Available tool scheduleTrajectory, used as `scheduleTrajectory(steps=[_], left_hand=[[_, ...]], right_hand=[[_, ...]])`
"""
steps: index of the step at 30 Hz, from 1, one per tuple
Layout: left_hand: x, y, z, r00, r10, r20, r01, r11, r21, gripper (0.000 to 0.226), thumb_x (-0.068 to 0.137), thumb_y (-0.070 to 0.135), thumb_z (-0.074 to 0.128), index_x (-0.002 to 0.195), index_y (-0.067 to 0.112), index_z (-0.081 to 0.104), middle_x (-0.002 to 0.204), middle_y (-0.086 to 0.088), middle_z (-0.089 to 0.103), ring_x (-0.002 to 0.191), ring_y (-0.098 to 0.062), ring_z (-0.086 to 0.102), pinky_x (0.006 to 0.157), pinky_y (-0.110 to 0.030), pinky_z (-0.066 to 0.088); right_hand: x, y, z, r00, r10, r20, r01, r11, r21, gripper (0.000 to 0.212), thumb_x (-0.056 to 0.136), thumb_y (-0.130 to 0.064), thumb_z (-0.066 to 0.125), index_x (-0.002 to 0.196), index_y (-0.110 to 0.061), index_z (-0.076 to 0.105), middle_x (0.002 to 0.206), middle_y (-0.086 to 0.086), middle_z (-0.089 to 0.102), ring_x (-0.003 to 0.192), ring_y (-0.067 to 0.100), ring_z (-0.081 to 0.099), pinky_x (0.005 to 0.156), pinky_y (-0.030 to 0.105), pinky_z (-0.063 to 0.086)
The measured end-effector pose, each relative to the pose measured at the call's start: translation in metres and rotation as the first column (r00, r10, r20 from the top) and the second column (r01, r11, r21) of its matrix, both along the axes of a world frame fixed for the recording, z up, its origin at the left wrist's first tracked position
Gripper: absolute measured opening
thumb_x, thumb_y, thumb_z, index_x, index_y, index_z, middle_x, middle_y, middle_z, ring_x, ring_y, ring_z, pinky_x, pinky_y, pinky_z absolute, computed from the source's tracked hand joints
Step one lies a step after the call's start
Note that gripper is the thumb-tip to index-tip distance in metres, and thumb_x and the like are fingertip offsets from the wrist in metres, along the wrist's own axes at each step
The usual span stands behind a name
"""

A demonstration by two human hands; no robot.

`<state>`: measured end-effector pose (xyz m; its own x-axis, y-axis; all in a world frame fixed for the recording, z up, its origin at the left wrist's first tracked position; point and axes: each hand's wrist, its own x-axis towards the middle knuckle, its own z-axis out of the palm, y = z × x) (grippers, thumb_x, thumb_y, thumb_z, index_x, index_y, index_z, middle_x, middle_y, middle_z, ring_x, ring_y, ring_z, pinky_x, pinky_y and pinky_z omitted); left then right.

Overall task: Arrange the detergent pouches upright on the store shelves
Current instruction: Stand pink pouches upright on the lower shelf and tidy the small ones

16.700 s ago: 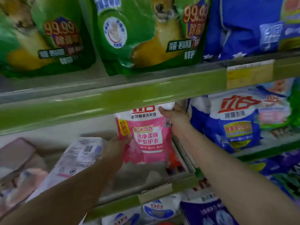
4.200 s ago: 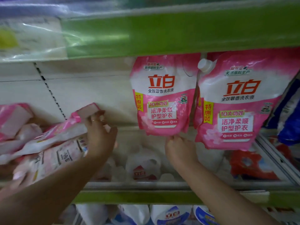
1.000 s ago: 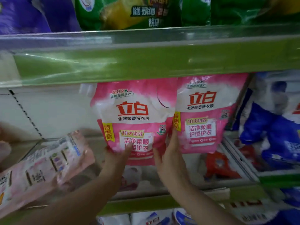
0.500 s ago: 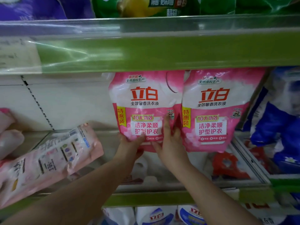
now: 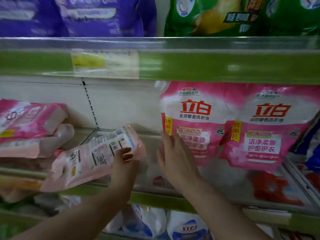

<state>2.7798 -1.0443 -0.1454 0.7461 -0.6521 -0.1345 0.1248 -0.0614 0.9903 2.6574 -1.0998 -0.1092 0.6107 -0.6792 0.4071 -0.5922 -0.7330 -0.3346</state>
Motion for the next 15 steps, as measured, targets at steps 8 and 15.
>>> scheduleTrajectory(steps=[8, 15], left_hand=[[0.06, 0.05, 0.012, 0.968, 0.211, 0.137, -0.204, 0.977, -0.065, 0.033, 0.085, -0.012, 0.048, 0.107, 0.014, 0.046, 0.082, 0.003, 0.05, 0.068, -0.008, 0.049, 0.044, -0.009, 0.044], [0.087, 0.06, 0.018, 0.94, 0.272, 0.204, -0.27, 0.962, -0.039, 0.038, 0.085, -0.009, 0.048, 0.12, 0.007, 0.051, 0.078, 0.007, 0.05, 0.064, -0.005, 0.048, 0.036, -0.006, 0.039]], right_hand=[[0.11, 0.011, -0.04, 0.874, 0.342, -0.345, -0.361, 0.933, 0.01, 0.071, 0.092, -0.029, 0.049, 0.149, -0.028, 0.007, 0.157, 0.007, 0.001, 0.144, 0.03, 0.002, 0.117, 0.043, 0.0], [0.172, 0.022, -0.045, 0.747, 0.413, -0.522, -0.45, 0.891, 0.061, 0.068, 0.091, -0.048, 0.039, 0.148, -0.033, 0.004, 0.159, 0.001, -0.008, 0.144, 0.03, -0.014, 0.11, 0.062, -0.01]])
